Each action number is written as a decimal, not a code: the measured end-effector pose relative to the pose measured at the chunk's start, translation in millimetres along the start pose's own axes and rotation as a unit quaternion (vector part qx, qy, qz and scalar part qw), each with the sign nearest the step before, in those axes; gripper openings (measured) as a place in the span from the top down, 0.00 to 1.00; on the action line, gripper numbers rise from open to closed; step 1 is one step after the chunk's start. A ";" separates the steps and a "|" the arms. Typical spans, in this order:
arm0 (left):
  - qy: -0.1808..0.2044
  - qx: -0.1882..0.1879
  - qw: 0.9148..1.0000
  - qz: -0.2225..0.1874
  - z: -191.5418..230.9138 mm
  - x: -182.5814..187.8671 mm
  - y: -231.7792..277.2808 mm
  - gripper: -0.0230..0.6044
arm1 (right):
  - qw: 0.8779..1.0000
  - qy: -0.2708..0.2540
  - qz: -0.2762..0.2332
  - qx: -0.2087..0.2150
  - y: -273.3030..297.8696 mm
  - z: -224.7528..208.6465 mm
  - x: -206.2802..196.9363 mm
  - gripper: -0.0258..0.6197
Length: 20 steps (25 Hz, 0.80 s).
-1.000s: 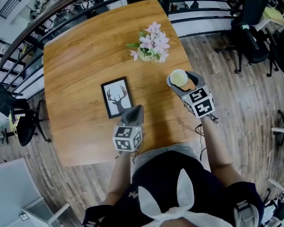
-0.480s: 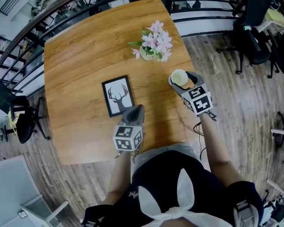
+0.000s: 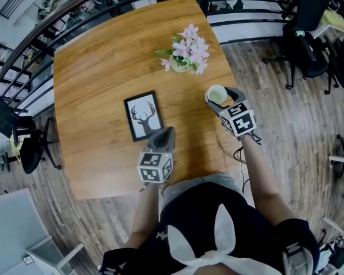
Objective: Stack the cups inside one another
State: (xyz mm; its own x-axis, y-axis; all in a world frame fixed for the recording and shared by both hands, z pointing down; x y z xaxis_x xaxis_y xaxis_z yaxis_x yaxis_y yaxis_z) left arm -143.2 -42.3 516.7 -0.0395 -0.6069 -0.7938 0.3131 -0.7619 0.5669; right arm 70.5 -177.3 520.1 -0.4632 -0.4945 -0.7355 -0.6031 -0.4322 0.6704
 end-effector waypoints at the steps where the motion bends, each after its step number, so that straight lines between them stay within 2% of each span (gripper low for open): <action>1: 0.000 0.000 1.000 0.000 0.1 0.0 0.0 0.93 | 1.000 0.001 0.000 0.000 0.1 -0.1 -0.1 0.44; 20: 0.000 -0.003 1.000 -0.002 1.2 0.2 -0.8 0.93 | 1.000 -0.005 -0.012 0.003 -4.7 6.9 7.4 0.43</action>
State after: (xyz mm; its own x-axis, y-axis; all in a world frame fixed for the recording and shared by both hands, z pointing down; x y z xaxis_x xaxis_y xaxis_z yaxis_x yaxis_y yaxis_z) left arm -144.6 -42.1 516.4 -0.0410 -0.6036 -0.7962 0.3189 -0.7631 0.5621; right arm 65.5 -173.7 510.8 -0.4550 -0.4764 -0.7523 -0.6178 -0.4396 0.6520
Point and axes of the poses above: the fingertips, and each gripper's own axes: y forward along the fingers, z to its left, x out of its top, the point moved 6 cm from there along -y, backward along the fingers, and after that the axes turned 9 degrees about x, right-handed, at the moved point
